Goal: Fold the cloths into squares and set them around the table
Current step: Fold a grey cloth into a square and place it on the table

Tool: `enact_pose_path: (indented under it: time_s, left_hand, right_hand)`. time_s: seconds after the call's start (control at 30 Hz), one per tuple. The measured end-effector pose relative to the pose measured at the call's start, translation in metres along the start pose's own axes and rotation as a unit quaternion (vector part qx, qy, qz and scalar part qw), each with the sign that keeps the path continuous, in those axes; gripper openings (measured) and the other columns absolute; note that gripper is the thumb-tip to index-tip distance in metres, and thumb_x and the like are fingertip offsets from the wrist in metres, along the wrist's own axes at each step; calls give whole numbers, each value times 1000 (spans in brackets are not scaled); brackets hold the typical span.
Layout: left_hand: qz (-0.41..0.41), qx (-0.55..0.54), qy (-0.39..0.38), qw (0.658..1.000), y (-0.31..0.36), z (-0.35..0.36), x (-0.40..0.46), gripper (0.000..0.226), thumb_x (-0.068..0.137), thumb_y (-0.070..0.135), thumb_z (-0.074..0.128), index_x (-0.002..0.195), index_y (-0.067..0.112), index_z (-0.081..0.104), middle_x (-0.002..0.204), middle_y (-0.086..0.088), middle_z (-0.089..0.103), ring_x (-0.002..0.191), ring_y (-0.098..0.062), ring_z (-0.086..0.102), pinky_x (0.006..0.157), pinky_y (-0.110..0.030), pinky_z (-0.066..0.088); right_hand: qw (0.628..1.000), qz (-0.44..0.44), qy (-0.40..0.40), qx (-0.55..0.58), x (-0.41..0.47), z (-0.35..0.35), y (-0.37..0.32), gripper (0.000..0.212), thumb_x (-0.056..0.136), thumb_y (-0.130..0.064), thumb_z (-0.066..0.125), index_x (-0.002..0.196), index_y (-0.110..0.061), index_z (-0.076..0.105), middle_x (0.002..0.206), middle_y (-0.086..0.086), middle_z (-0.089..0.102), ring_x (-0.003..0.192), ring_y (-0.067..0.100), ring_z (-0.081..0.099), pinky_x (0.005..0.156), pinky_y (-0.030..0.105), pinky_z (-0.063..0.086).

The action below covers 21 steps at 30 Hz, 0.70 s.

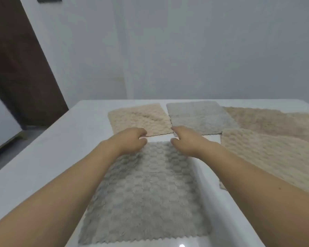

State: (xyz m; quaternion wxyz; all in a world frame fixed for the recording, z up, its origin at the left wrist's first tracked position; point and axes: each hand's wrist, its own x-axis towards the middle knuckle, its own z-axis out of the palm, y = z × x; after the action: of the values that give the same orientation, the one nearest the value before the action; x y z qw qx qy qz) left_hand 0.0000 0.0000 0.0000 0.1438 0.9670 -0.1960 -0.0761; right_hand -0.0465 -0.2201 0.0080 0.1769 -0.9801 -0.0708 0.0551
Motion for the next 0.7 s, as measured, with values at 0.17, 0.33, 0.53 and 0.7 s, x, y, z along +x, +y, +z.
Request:
enact_pose_path:
  time_s: [0.17,0.33,0.53,0.7]
  left_hand:
    - [45,59,60,995,-26,51,7,43,97,42,36,130,22,56,126,0,55,112,-24,52,96,-41,43]
    - [74,65,164,982,-41,79,5,49,95,44,31,129,23,58,126,1,55,107,-24,48,96,-44,39]
    - [68,65,152,984,-42,76,12,50,91,42,35,133,21,54,124,-2,51,107,-24,42,96,-41,34]
    - [71,78,184,977,-45,75,14,36,83,43,32,93,16,54,91,2,47,86,-18,33,77,-34,25]
  right_hand:
    - [998,-17,61,-24,33,54,10,46,101,-34,35,142,-14,42,143,7,44,127,28,43,105,40,34]
    - [983,-45,176,-16,43,85,29,34,97,-30,43,122,-17,62,118,0,56,110,23,49,96,36,34]
    - [985,-25,168,-20,51,85,24,46,79,-36,35,115,-22,59,104,0,53,102,24,43,89,37,29]
    - [983,-42,176,-19,53,84,26,26,75,-37,41,91,-20,52,88,-4,50,84,19,37,77,32,24]
